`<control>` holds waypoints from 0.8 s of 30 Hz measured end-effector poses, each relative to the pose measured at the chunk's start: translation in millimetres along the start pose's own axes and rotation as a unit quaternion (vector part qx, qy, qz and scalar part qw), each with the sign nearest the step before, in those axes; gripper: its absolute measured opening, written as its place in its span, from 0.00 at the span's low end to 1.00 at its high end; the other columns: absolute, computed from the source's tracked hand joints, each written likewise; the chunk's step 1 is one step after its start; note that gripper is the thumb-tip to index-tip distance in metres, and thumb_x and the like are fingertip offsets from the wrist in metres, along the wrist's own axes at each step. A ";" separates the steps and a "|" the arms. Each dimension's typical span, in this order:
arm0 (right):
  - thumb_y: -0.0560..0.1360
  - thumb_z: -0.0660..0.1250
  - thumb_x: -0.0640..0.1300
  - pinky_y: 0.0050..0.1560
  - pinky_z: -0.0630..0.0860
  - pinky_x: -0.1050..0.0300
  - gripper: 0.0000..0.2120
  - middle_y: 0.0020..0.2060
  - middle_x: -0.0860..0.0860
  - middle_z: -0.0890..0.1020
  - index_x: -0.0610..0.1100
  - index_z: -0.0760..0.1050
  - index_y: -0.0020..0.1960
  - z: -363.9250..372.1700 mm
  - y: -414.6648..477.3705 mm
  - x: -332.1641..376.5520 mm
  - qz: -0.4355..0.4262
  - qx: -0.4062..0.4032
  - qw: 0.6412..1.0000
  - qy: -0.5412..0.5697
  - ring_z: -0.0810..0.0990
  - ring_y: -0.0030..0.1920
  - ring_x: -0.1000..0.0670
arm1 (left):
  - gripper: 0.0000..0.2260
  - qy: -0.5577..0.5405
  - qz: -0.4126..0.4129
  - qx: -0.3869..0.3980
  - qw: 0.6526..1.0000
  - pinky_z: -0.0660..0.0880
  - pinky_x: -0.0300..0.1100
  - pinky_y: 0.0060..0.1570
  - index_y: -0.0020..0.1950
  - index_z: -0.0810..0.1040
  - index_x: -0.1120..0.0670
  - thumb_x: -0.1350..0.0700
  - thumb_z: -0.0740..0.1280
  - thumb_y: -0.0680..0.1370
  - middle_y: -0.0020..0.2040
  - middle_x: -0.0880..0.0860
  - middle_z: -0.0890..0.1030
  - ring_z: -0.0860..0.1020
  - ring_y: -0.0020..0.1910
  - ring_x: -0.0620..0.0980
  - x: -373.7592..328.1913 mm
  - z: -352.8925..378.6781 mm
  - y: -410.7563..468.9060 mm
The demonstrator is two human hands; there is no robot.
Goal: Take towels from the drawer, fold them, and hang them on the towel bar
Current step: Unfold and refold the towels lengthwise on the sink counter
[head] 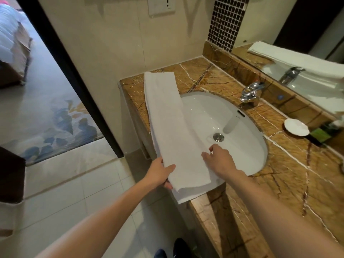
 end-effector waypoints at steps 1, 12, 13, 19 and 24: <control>0.77 0.59 0.56 0.42 0.71 0.52 0.16 0.46 0.45 0.79 0.43 0.71 0.55 0.0 -4.0 -1.2 0.000 -0.010 1.000 -0.029 0.77 0.46 0.43 | 0.14 0.001 -0.008 -0.012 1.000 0.77 0.41 0.25 0.62 0.70 0.58 0.57 0.66 0.78 0.50 0.57 0.81 0.82 0.35 0.51 4.2 1.9 -3.9; 0.81 0.49 0.55 0.73 0.56 0.44 0.26 0.72 0.38 0.64 0.42 0.60 0.74 21.4 -31.0 26.0 -0.187 -0.059 0.952 -0.236 0.61 0.73 0.39 | 0.35 0.478 0.165 -0.167 0.847 0.57 0.54 0.72 0.77 0.43 0.49 0.34 0.50 0.75 0.76 0.55 0.52 0.56 0.73 0.58 -13.9 15.0 -20.5; 0.81 0.47 0.55 0.75 0.48 0.44 0.28 0.76 0.39 0.56 0.43 0.54 0.77 29.1 -31.0 28.8 -0.213 -0.037 0.947 -0.238 0.53 0.77 0.40 | 0.35 0.519 0.191 -0.148 0.820 0.49 0.56 0.74 0.76 0.37 0.49 0.34 0.44 0.76 0.78 0.54 0.44 0.47 0.76 0.58 -17.1 23.0 -17.5; 0.81 0.38 0.61 0.71 0.32 0.50 0.30 0.78 0.46 0.39 0.49 0.36 0.78 63.8 -21.7 15.8 -0.249 0.022 0.929 -0.273 0.37 0.77 0.44 | 0.30 0.612 0.230 -0.074 0.753 0.29 0.55 0.70 0.69 0.23 0.47 0.36 0.23 0.71 0.74 0.53 0.29 0.28 0.72 0.56 -8.9 46.0 6.1; 0.81 0.37 0.62 0.71 0.31 0.50 0.30 0.77 0.48 0.36 0.51 0.33 0.77 71.2 -18.7 8.3 -0.247 0.021 0.931 -0.268 0.32 0.74 0.47 | 0.29 0.611 0.218 -0.068 0.758 0.26 0.53 0.69 0.70 0.23 0.46 0.36 0.24 0.72 0.75 0.52 0.29 0.27 0.72 0.55 4.9 46.1 13.2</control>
Point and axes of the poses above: each hand's wrist, its own y-axis towards the middle knuckle, its own z-axis out of the palm, x = y × z, the point moved 7 cm from there along y, towards the middle knuckle
